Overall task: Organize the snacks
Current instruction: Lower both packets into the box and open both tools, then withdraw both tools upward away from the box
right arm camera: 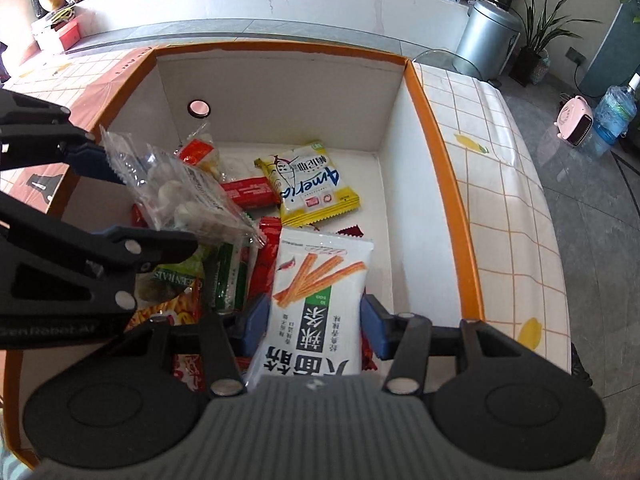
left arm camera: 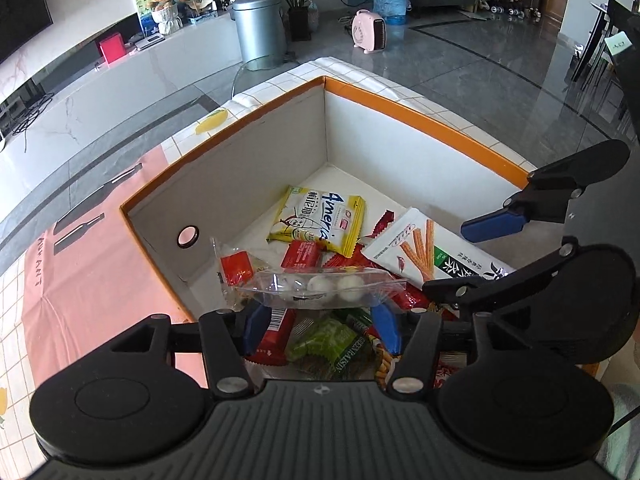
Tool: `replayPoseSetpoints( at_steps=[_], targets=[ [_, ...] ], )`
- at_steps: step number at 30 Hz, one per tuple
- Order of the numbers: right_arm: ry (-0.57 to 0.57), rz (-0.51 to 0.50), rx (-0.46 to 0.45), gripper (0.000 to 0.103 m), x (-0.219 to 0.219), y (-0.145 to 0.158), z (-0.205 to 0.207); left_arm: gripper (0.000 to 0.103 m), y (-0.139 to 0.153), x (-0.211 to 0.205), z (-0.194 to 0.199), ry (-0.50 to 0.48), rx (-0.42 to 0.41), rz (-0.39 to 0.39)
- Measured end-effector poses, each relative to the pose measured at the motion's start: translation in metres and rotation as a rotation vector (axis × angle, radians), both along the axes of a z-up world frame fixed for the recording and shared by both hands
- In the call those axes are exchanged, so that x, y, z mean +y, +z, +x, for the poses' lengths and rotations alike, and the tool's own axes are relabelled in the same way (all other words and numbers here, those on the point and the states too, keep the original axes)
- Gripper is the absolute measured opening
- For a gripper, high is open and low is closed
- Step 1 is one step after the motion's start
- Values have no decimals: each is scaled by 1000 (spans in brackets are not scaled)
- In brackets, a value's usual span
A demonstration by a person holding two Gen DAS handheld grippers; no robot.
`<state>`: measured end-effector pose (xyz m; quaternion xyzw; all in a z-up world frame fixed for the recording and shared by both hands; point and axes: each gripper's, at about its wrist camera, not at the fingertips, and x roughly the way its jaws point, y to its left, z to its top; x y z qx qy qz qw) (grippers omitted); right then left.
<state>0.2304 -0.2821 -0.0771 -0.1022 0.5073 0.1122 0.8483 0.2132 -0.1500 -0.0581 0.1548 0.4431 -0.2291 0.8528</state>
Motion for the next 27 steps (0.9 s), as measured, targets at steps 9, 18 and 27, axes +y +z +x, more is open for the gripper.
replayPoseSetpoints(
  at_steps=[9, 18, 27],
  targets=[
    [-14, -13, -64, 70, -3, 38, -21, 78, 44, 4, -24, -13, -103, -29],
    [-69, 41, -215, 75, -4, 108, -69, 79, 108, 15, -66, 16, -269, -86],
    [-182, 165, -468, 84, 4, 166, -157, 79, 154, 42, -127, 112, -480, -121]
  ],
)
